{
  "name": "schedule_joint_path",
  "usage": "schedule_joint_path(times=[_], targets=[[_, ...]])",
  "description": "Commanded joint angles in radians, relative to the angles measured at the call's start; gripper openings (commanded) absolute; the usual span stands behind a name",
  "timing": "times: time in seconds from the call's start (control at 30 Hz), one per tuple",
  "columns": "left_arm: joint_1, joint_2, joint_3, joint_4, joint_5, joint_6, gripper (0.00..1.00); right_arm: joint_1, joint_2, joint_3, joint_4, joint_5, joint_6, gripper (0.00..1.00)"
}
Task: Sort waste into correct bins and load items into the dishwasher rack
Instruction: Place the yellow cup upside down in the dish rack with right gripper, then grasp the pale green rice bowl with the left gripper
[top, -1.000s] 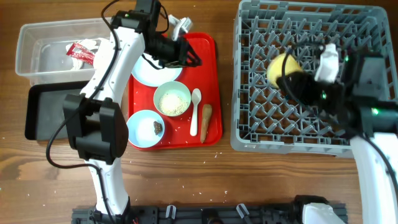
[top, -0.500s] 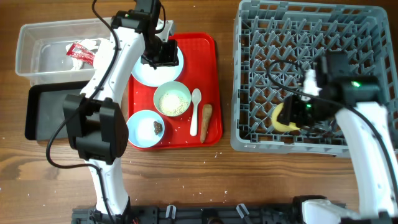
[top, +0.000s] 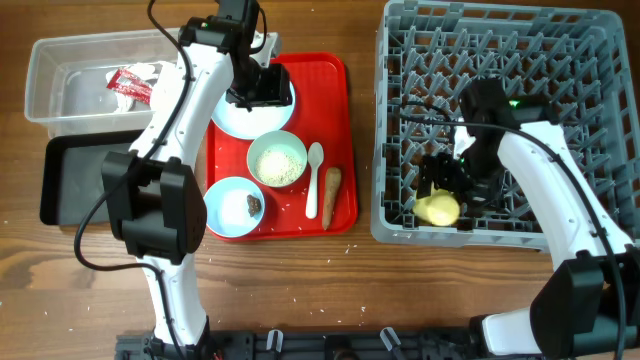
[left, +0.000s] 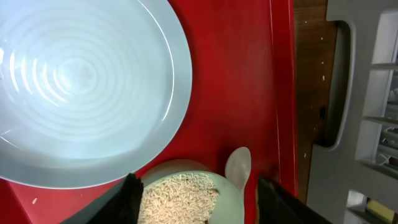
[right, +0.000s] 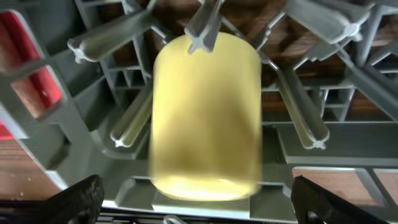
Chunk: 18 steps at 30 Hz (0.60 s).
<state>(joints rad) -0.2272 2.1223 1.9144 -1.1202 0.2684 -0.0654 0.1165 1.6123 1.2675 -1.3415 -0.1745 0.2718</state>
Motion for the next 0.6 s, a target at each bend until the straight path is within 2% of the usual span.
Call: schedule_joint_path(times=[0.0,0.13,0.17,0.27,0.4,0.57], targets=[[0.012,-0.037,0.026,0.002,-0.008,0.005,0.62,0.004,0.007,0.129,0.001,0.010,0.022,0.98],[0.046,-0.110,0.031,-0.002,-0.008,0.004,0.65,0.024,0.005,0.330,0.050,-0.096,-0.011,0.89],[0.071,-0.154,0.031,-0.002,-0.008,0.004,0.71,0.060,0.005,0.362,0.141,-0.174,-0.009,0.84],[0.109,-0.192,0.031,-0.013,-0.008,-0.003,0.72,0.151,0.016,0.362,0.277,-0.173,0.047,0.79],[0.130,-0.191,0.030,-0.075,-0.005,-0.021,0.65,0.243,0.034,0.362,0.344,-0.072,0.103,0.80],[0.120,-0.188,0.028,-0.127,0.014,-0.031,0.55,0.253,0.041,0.362,0.368,-0.060,0.121,0.80]])
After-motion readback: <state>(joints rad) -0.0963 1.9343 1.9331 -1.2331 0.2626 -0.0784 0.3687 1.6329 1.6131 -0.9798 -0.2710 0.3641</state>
